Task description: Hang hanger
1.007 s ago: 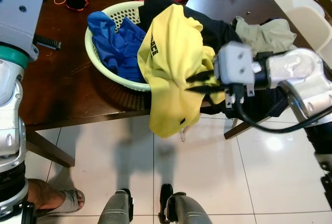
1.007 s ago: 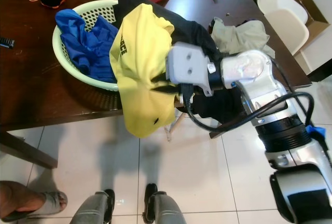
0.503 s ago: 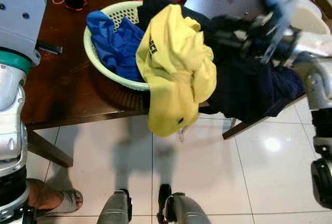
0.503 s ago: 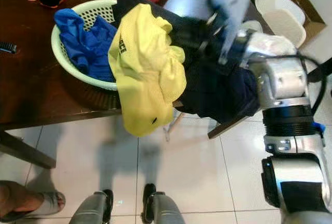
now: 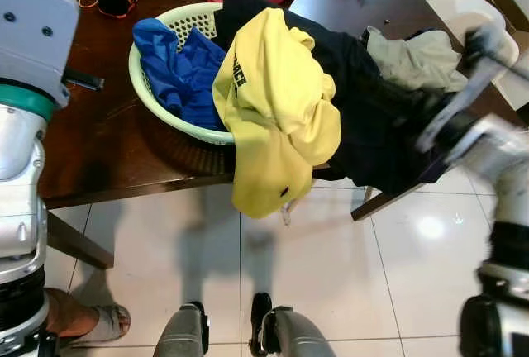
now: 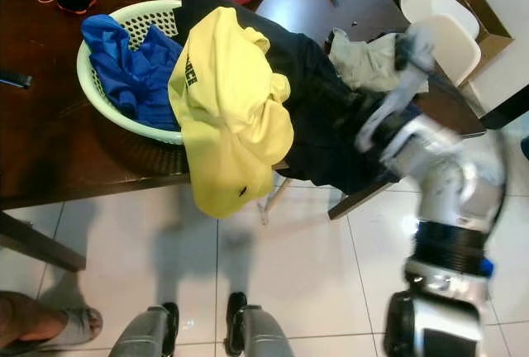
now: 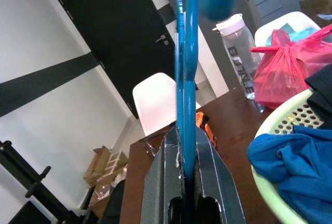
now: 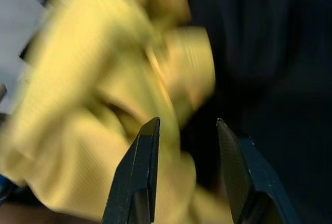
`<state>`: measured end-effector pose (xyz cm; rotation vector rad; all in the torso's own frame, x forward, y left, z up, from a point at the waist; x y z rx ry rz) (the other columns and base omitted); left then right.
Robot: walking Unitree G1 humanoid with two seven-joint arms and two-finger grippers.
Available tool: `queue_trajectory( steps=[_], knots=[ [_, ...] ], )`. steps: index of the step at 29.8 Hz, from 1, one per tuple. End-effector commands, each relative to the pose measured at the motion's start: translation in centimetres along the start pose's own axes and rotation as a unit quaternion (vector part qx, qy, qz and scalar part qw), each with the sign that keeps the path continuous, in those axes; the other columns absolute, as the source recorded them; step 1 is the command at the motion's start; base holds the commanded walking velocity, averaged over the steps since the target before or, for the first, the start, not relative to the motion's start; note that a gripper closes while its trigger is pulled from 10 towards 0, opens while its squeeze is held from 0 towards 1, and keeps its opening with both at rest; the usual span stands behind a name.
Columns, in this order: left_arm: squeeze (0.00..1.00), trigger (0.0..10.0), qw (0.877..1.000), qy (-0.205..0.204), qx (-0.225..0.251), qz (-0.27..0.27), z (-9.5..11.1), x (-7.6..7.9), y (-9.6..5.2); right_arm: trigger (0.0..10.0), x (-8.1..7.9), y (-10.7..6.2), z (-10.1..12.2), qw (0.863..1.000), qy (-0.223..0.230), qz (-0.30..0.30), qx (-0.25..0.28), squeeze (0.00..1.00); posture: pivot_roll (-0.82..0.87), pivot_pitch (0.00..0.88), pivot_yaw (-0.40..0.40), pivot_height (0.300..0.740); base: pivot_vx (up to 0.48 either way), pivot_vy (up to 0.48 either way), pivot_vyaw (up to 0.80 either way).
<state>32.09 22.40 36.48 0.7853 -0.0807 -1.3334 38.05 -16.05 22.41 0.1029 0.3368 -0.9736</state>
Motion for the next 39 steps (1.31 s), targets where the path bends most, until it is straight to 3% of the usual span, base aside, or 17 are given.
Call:
queue_trajectory(
  steps=[1,2,4,6,10,14,18,24,39],
  knots=[
    [0.00,10.0,1.000,-0.003,0.006,-0.006,0.2,0.4,0.0,10.0,-0.8,0.6,2.1,0.994,0.085,-0.007,0.073,0.00,0.08,0.212,-0.083,0.740,0.000,0.000,0.00],
    [0.00,10.0,1.000,-0.003,0.007,-0.007,0.2,0.4,0.0,10.0,-1.3,1.4,2.4,0.988,0.123,-0.006,0.092,0.00,0.08,0.211,-0.083,0.740,0.000,0.000,0.00],
    [0.00,10.0,1.000,-0.003,0.007,-0.007,0.2,0.4,0.1,10.0,-1.7,1.8,2.4,0.984,0.148,-0.005,0.098,0.00,0.08,0.212,-0.082,0.740,0.000,0.000,0.00],
    [0.00,10.0,1.000,-0.001,0.008,-0.007,0.3,0.3,0.1,10.0,-3.1,2.6,2.2,0.984,0.150,0.007,0.096,0.00,0.09,0.213,-0.085,0.740,0.000,0.000,0.00],
    [0.00,10.0,1.000,-0.001,0.008,-0.007,0.3,0.3,0.1,10.0,-3.4,2.6,2.1,0.984,0.150,0.009,0.093,0.00,0.09,0.214,-0.085,0.740,0.000,0.000,0.00],
    [0.00,10.0,1.000,-0.001,0.009,-0.006,0.5,0.4,0.0,10.0,-5.6,3.5,3.0,0.985,0.132,0.026,0.106,0.00,0.09,0.212,-0.085,0.740,0.000,0.000,0.00],
    [0.00,10.0,1.000,-0.001,0.011,-0.005,0.6,0.4,0.0,10.0,-6.5,3.9,3.6,0.985,0.132,0.017,0.109,0.00,0.09,0.210,-0.088,0.740,0.000,0.000,0.00],
    [0.00,10.0,1.000,-0.002,0.012,-0.005,0.6,0.5,-0.1,10.0,-6.8,4.2,5.2,0.982,0.126,0.005,0.138,0.00,0.09,0.209,-0.089,0.740,0.000,0.000,0.00],
    [0.00,10.0,1.000,0.004,0.010,-0.009,0.7,0.3,-0.5,10.0,-7.6,4.3,5.5,0.987,0.094,0.000,0.134,0.00,0.09,0.208,-0.100,0.740,0.000,0.000,0.00]
  ],
)
Point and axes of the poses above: a point about 5 cm out from each wrist's last joint towards the gripper, its own y axis pointing out of the wrist towards the gripper, its own z axis along the axis of the wrist's last joint, x = y × z, the point moved 6 cm from there along y, pointing out of the wrist towards the gripper, and after that the axes turned 10 degrees about -y, right-handed, at the moved point
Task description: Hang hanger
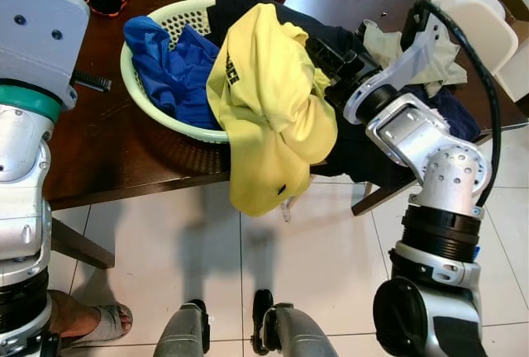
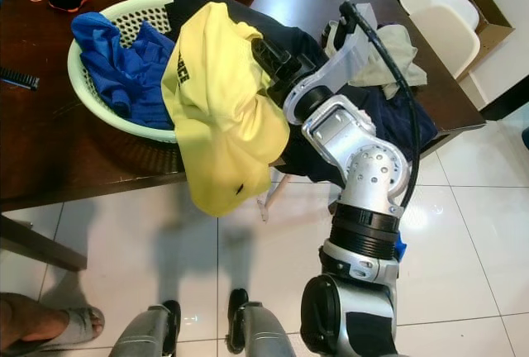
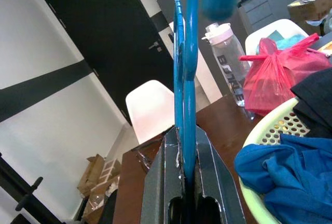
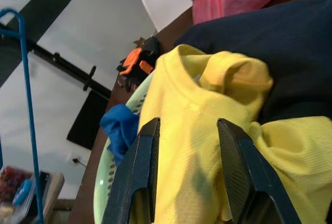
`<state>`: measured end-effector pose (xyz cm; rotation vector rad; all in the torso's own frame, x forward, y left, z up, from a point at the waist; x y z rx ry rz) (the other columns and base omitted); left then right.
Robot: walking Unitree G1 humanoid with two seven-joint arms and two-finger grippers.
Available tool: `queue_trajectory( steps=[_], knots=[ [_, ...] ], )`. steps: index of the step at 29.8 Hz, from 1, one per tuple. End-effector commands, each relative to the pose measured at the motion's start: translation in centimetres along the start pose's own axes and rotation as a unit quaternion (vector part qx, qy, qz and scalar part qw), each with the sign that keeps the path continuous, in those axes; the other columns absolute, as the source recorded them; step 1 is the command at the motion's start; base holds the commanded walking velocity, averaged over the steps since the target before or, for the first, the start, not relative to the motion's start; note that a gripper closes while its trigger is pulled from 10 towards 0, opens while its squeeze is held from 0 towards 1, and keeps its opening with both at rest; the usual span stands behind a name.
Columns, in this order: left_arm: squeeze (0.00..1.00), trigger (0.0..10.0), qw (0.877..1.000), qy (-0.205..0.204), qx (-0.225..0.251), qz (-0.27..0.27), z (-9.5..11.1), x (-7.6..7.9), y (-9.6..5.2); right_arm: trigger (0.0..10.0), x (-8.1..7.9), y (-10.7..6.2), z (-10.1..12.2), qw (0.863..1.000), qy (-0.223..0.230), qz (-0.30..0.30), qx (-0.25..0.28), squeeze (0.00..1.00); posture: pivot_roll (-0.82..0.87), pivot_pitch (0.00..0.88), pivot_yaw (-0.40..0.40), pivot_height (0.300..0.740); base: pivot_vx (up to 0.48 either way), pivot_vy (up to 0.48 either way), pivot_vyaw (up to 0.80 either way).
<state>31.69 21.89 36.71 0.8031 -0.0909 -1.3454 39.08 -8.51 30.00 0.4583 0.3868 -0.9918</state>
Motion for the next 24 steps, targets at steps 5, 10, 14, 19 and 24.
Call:
queue_trajectory(
  steps=[5,10,14,19,24],
  knots=[
    [0.00,10.0,1.000,0.003,0.000,-0.002,0.1,0.1,-0.3,10.0,0.8,-0.6,-0.9,0.999,-0.031,-0.017,-0.024,0.00,0.09,0.209,-0.102,0.740,0.000,0.000,0.00],
    [0.00,10.0,1.000,0.002,-0.001,-0.001,0.0,0.1,-0.3,10.0,1.5,-1.1,-1.4,0.997,-0.063,-0.033,-0.036,0.00,0.09,0.209,-0.102,0.740,0.000,0.000,0.00],
    [0.00,10.0,1.000,0.001,-0.002,0.000,0.0,0.1,-0.3,10.0,1.8,-1.2,-0.9,0.996,-0.076,-0.038,-0.027,0.00,0.09,0.208,-0.101,0.740,0.000,0.000,0.00],
    [0.00,10.0,1.000,0.002,-0.002,-0.001,0.0,0.1,-0.3,10.0,1.4,-1.3,-1.5,0.996,-0.072,-0.026,-0.042,0.00,0.09,0.208,-0.100,0.740,0.000,0.000,0.00],
    [0.00,10.0,1.000,0.002,-0.002,0.000,0.0,0.1,-0.2,10.0,-0.5,-1.4,-2.6,0.998,-0.009,0.029,-0.059,0.00,0.09,0.208,-0.100,0.740,0.000,0.000,0.00]
  ],
)
Point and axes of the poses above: a point about 5 cm out from each wrist's last joint towards the gripper, its own y axis pointing out of the wrist towards the gripper, its own z axis along the axis of the wrist's last joint, x = y × z, the point moved 6 cm from there along y, pointing out of the wrist towards the gripper, and after that the axes turned 10 degrees about -y, right-handed, at the moved point
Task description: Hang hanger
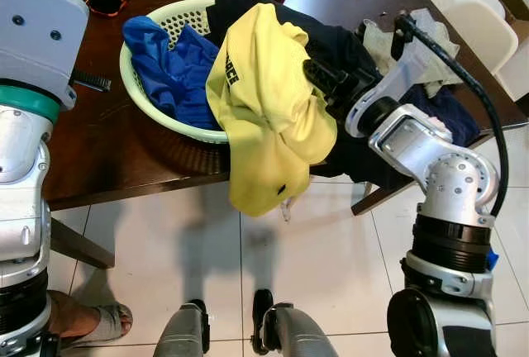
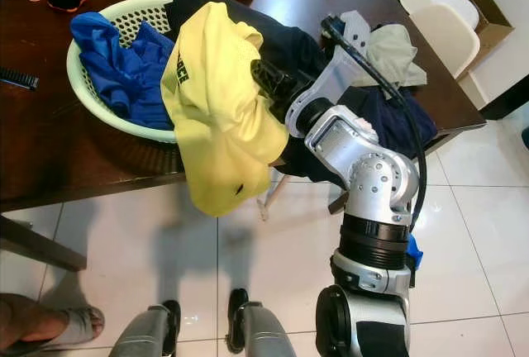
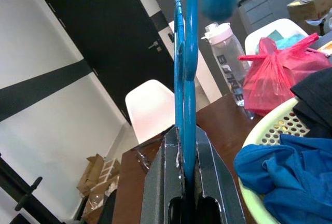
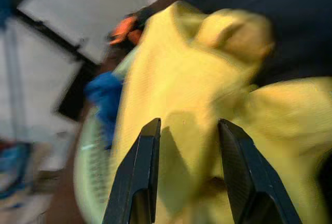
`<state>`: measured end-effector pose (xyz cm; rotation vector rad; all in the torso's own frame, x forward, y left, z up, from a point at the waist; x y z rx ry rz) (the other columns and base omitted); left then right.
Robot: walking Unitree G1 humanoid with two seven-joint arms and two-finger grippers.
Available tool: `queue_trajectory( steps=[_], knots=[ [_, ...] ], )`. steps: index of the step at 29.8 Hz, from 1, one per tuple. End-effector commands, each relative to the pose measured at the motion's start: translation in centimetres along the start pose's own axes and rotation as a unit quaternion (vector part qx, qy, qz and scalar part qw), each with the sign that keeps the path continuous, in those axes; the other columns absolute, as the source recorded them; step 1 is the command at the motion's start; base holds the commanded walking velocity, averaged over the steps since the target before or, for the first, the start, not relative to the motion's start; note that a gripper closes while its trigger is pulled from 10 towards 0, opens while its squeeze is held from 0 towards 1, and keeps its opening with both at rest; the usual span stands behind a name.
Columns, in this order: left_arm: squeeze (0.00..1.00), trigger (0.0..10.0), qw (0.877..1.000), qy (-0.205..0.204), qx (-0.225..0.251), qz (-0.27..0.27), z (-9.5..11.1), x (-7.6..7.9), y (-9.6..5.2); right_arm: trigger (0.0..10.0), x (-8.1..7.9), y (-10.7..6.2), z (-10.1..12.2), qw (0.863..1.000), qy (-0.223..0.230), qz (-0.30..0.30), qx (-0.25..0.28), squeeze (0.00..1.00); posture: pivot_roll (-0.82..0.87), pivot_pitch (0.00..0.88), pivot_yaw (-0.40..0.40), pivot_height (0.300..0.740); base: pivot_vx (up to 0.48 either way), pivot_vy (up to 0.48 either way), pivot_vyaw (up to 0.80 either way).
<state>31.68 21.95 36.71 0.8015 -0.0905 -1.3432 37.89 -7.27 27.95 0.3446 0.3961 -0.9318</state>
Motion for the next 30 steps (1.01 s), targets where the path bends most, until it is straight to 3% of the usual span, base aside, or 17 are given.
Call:
queue_trajectory(
  steps=[1,10,11,12,13,17,22,25,27,29,30],
  knots=[
    [0.00,10.0,1.000,0.002,-0.001,-0.002,0.0,0.2,-0.2,10.0,-0.6,-0.5,-0.5,1.000,0.020,0.020,-0.007,0.00,0.09,0.208,-0.100,0.740,0.000,0.000,0.00],
    [0.00,10.0,1.000,0.004,-0.002,0.002,0.0,0.0,-0.3,10.0,-1.4,0.4,-2.1,0.999,0.031,0.020,-0.023,0.00,0.10,0.208,-0.103,0.740,0.000,0.000,0.00],
    [0.00,10.0,1.000,0.004,-0.002,0.002,0.0,0.0,-0.3,5.4,-1.2,0.6,-2.0,0.999,0.030,0.011,-0.020,0.00,0.10,0.207,-0.104,0.740,0.000,0.000,0.00],
    [0.00,10.0,1.000,0.004,-0.002,0.002,0.0,0.0,-0.3,5.4,-1.0,0.7,-2.0,0.999,0.030,0.004,-0.018,0.00,0.10,0.207,-0.104,0.740,0.000,0.000,0.00],
    [0.00,10.0,1.000,0.004,-0.002,0.002,0.0,0.0,-0.3,0.0,-0.7,0.8,-1.9,1.000,0.022,-0.007,-0.015,0.00,0.10,0.206,-0.103,0.740,0.000,0.000,0.00],
    [0.00,10.0,1.000,0.004,-0.002,0.003,0.0,0.0,-0.4,0.0,-0.4,0.8,-1.7,1.000,0.014,-0.015,-0.013,0.00,0.10,0.205,-0.103,0.740,0.000,0.000,0.00],
    [0.00,10.0,1.000,0.003,-0.002,0.003,-0.1,0.0,-0.4,0.0,0.7,0.9,-0.9,0.998,-0.046,-0.051,0.004,0.00,0.10,0.201,-0.104,0.740,0.000,0.000,0.00],
    [0.00,10.0,1.000,0.003,-0.003,0.003,-0.1,0.0,-0.4,0.0,0.8,0.9,-0.5,0.997,-0.060,-0.054,0.012,0.00,0.10,0.198,-0.103,0.740,0.000,0.000,0.00],
    [0.00,10.0,1.000,0.003,-0.003,0.003,-0.1,0.0,-0.4,0.0,0.4,0.9,-0.1,0.996,-0.076,-0.047,0.021,0.00,0.10,0.197,-0.103,0.740,0.000,0.000,0.00],
    [0.00,10.0,1.000,0.004,-0.003,0.003,-0.2,0.0,-0.4,0.0,-1.6,0.7,2.3,0.987,-0.143,-0.006,0.068,0.00,0.10,0.194,-0.102,0.740,0.000,0.000,0.00],
    [0.00,10.0,1.000,0.004,-0.003,0.003,-0.2,0.0,-0.4,0.0,-1.6,0.7,2.3,0.987,-0.143,-0.006,0.068,0.00,0.10,0.194,-0.102,0.740,0.000,0.000,0.00]
  ],
)
Point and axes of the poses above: a point about 5 cm out from each wrist's last joint towards the gripper, its own y axis pointing out of the wrist towards the gripper, its own z axis along the axis of the wrist's last joint, x = y × z, the point moved 6 cm from there along y, pointing out of the wrist towards the gripper, and after that the axes turned 10 degrees about -y, right-handed, at the moved point
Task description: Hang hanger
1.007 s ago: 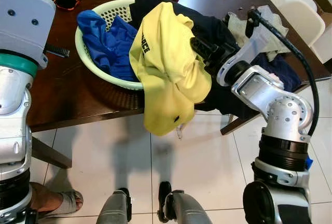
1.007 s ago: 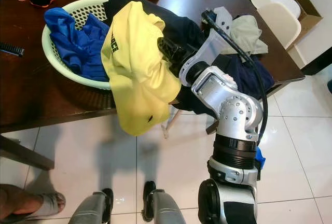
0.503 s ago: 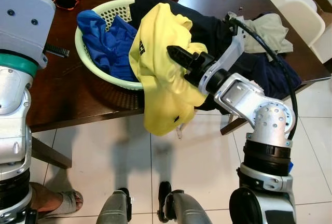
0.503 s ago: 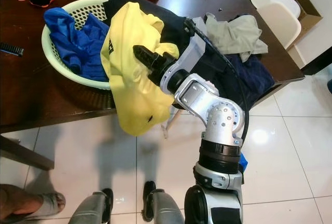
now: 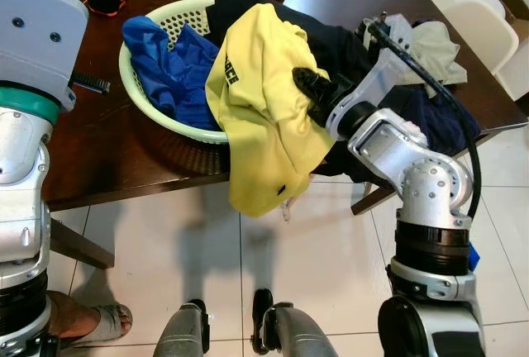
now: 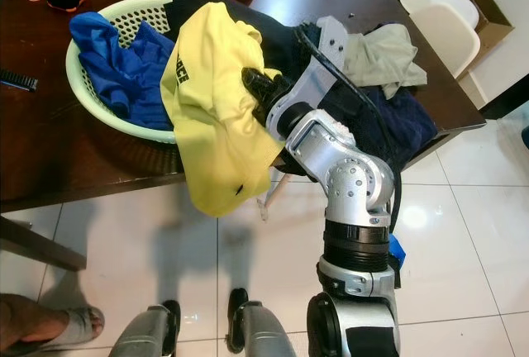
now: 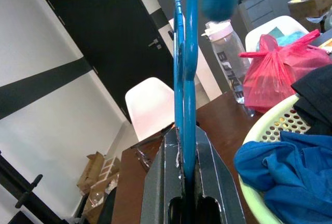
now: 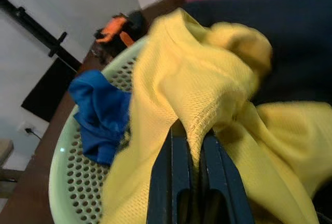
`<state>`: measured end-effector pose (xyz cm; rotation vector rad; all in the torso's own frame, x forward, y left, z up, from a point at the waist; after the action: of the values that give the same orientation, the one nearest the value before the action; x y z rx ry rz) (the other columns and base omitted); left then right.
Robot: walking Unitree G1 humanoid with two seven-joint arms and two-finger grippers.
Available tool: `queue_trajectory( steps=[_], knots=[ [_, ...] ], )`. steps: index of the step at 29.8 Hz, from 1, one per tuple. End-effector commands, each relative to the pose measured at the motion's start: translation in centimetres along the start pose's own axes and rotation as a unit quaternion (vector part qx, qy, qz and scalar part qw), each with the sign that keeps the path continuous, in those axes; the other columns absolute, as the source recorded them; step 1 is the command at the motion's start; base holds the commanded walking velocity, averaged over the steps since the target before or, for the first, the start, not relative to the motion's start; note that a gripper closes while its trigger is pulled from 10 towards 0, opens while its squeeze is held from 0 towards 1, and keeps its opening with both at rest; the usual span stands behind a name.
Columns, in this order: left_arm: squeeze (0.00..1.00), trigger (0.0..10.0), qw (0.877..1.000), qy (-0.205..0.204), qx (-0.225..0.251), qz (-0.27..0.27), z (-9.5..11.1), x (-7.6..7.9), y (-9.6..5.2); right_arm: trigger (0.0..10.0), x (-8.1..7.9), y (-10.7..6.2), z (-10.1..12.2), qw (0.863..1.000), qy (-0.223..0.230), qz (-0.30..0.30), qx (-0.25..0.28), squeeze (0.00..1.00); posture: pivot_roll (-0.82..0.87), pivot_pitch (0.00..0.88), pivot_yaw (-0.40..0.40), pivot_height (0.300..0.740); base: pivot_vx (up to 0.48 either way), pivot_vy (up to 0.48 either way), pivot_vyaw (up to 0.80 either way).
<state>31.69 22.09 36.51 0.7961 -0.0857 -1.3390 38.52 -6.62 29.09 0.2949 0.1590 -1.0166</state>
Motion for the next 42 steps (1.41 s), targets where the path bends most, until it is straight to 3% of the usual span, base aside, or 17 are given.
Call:
queue_trajectory(
  steps=[1,3,6,7,8,11,12,13,14,15,20,22,26,28,30,33,42],
  knots=[
    [0.00,10.0,1.000,0.003,0.001,0.002,0.0,0.0,-0.3,0.0,-1.4,-0.5,3.3,0.995,-0.067,0.035,0.064,0.00,0.10,0.188,-0.100,0.740,0.000,0.000,0.00],
    [0.00,10.0,1.000,0.003,0.001,0.002,0.0,0.0,-0.3,0.0,-1.4,-0.5,3.3,0.995,-0.067,0.035,0.064,0.00,0.10,0.188,-0.100,0.740,0.000,0.000,0.00],
    [0.00,10.0,1.000,0.002,0.000,0.001,-0.2,0.2,-0.2,0.0,-3.5,-2.5,11.4,0.960,-0.156,0.094,0.213,0.00,0.10,0.178,-0.092,0.740,0.000,0.000,0.00],
    [0.00,10.0,1.000,0.002,0.000,0.001,-0.2,0.2,-0.2,0.0,-3.5,-2.5,11.4,0.960,-0.156,0.094,0.213,0.00,0.10,0.178,-0.092,0.740,0.000,0.000,0.00],
    [0.00,10.0,1.000,0.002,0.000,0.000,-0.2,0.3,-0.2,0.0,-4.0,-3.6,14.4,0.942,-0.176,0.107,0.264,0.00,0.09,0.177,-0.091,0.740,0.000,0.000,0.00],
    [0.00,10.0,1.000,0.002,0.000,0.000,-0.2,0.3,-0.2,0.0,-4.0,-3.6,14.4,0.942,-0.176,0.107,0.264,0.00,0.09,0.177,-0.091,0.740,0.000,0.000,0.00],
    [0.00,10.0,1.000,-0.002,0.001,-0.002,-0.2,0.5,-0.1,0.0,-4.3,-4.8,17.2,0.923,-0.202,0.115,0.307,0.00,0.09,0.173,-0.084,0.740,0.000,0.000,0.00],
    [0.00,10.0,1.000,-0.006,0.003,-0.007,-0.2,0.8,0.1,2.7,-4.1,-5.7,19.8,0.907,-0.224,0.103,0.341,0.00,0.08,0.170,-0.083,0.740,0.000,0.000,0.00],
    [0.00,10.0,1.000,-0.006,0.003,-0.007,-0.2,0.8,0.1,2.7,-4.1,-5.7,19.8,0.907,-0.224,0.103,0.341,0.00,0.08,0.170,-0.083,0.740,0.000,0.000,0.00],
    [0.00,10.0,1.000,-0.013,0.005,-0.013,-0.1,1.1,0.2,10.0,-3.4,-6.6,22.0,0.894,-0.242,0.079,0.368,0.00,0.07,0.167,-0.080,0.740,0.000,0.000,0.00],
    [0.00,10.0,0.999,-0.026,0.008,-0.023,0.1,1.6,0.3,10.0,-1.9,-7.7,24.3,0.883,-0.252,0.037,0.394,0.00,0.07,0.167,-0.078,0.740,0.000,0.000,0.00],
    [0.00,10.0,0.997,-0.075,0.014,-0.034,0.8,2.2,0.5,10.0,0.7,-9.7,26.4,0.875,-0.231,-0.023,0.425,0.00,0.06,0.161,-0.067,0.740,0.000,0.000,0.00],
    [0.00,10.0,0.993,-0.116,0.015,-0.019,1.1,2.0,1.0,10.0,2.4,-8.4,22.0,0.902,-0.185,-0.038,0.387,0.00,0.07,0.156,-0.056,0.740,0.000,0.000,0.00],
    [0.00,10.0,0.993,-0.116,0.015,-0.019,1.1,2.0,1.0,10.0,2.4,-8.4,22.0,0.902,-0.185,-0.038,0.387,0.00,0.07,0.156,-0.056,0.740,0.000,0.000,0.00],
    [0.00,10.0,0.993,-0.115,0.016,-0.011,1.0,1.8,1.3,10.0,2.6,-6.5,17.4,0.920,-0.173,-0.040,0.350,0.00,0.08,0.142,-0.048,0.740,0.000,0.000,0.00],
    [0.00,10.0,0.993,-0.113,0.021,-0.005,1.1,1.6,1.4,10.0,1.7,-5.2,14.9,0.926,-0.177,-0.028,0.333,0.00,0.09,0.133,-0.046,0.740,0.000,0.000,0.00],
    [0.00,10.0,0.994,-0.106,0.034,0.009,1.4,1.0,1.7,10.0,0.9,-3.7,13.1,0.927,-0.175,-0.009,0.331,0.00,0.12,0.044,-0.054,0.740,0.000,0.000,0.00]
  ],
)
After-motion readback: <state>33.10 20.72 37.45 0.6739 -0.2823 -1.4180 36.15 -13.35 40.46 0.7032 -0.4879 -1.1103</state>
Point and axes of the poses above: a point about 5 cm out from each wrist's last joint towards the gripper, its own y axis pointing out of the wrist towards the gripper, its own z axis along the axis of the wrist's last joint, x = y × z, the point moved 6 cm from there along y, pointing out of the wrist towards the gripper, and after that the axes turned 10 degrees about -y, right-handed, at the moved point
